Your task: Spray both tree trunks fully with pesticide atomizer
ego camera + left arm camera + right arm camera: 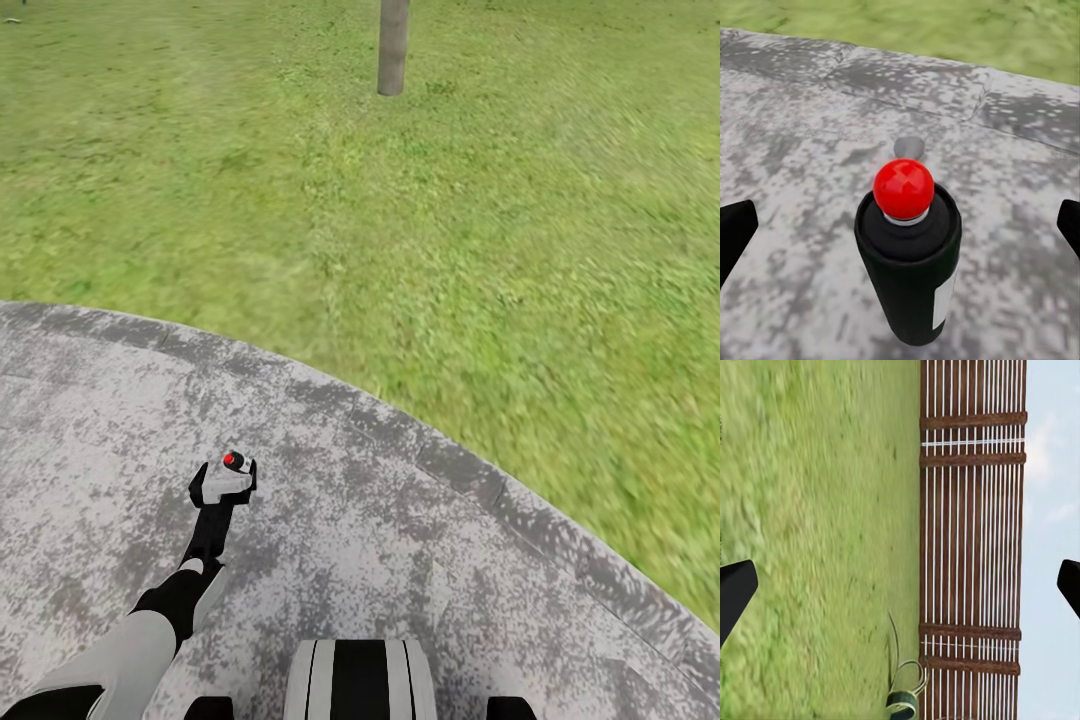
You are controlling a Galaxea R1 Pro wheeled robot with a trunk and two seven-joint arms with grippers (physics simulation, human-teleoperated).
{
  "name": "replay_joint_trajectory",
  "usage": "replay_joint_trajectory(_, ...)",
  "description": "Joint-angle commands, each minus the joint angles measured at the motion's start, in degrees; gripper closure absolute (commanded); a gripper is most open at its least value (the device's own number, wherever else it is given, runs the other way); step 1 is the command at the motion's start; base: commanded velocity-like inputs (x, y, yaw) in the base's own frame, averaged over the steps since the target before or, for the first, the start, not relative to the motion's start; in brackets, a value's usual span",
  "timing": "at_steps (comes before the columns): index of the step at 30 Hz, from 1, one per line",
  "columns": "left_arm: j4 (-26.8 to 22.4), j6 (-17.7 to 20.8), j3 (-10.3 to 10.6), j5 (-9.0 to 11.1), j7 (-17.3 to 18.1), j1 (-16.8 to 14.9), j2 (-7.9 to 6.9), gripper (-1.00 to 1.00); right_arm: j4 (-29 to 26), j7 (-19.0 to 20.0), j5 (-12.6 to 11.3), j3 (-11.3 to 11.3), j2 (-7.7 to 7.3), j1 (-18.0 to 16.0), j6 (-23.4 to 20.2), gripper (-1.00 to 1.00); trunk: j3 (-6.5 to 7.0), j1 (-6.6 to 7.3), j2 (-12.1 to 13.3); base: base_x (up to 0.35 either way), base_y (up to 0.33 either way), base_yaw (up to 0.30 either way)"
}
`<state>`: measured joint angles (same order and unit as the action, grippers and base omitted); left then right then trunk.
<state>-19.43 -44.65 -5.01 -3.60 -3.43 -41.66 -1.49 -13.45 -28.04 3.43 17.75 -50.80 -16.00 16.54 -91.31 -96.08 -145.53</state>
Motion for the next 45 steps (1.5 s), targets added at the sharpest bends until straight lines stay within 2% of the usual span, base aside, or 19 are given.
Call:
replay_joint_trajectory(1,0.0,0.0,0.0,0.0,0.0,0.0,0.0,-1.0,0.0,0.0,0.0,0.0,0.0,0.02,0.01,-1.0,0.0,0.0,0.0,0.008,0.007,0.0)
replay_joint_trajectory(12,0.01,0.0,0.08,0.0,0.0,0.0,0.13,-1.0,0.0,0.0,0.0,0.0,0.0,0.01,0.01,-1.0,-0.44,-0.05,-0.03,0.001,0.001,0.0)
replay_joint_trajectory(22,-0.08,0.0,0.08,0.0,0.0,0.0,0.16,-1.0,0.0,0.0,0.0,-0.05,0.0,0.03,0.06,-1.0,-2.22,-0.26,-0.13,0.0,0.0,0.0)
replay_joint_trajectory(28,-0.08,0.0,0.08,0.0,0.0,0.0,0.16,-1.0,0.0,0.0,0.0,-0.04,0.0,0.01,0.05,-1.0,-2.22,-0.26,-0.13,0.0,0.0,0.0)
replay_joint_trajectory(30,-0.08,0.0,0.08,0.0,0.0,0.0,0.15,-1.0,0.0,0.0,0.0,-0.04,0.0,0.01,0.06,-1.0,-2.66,-0.31,-0.16,0.0,0.0,0.0)
replay_joint_trajectory(45,-0.08,0.0,0.08,0.0,0.0,0.0,0.18,-1.0,0.0,0.0,0.0,-0.08,0.0,0.0,0.07,-1.0,-2.66,-0.31,-0.16,0.022,0.0,0.0)
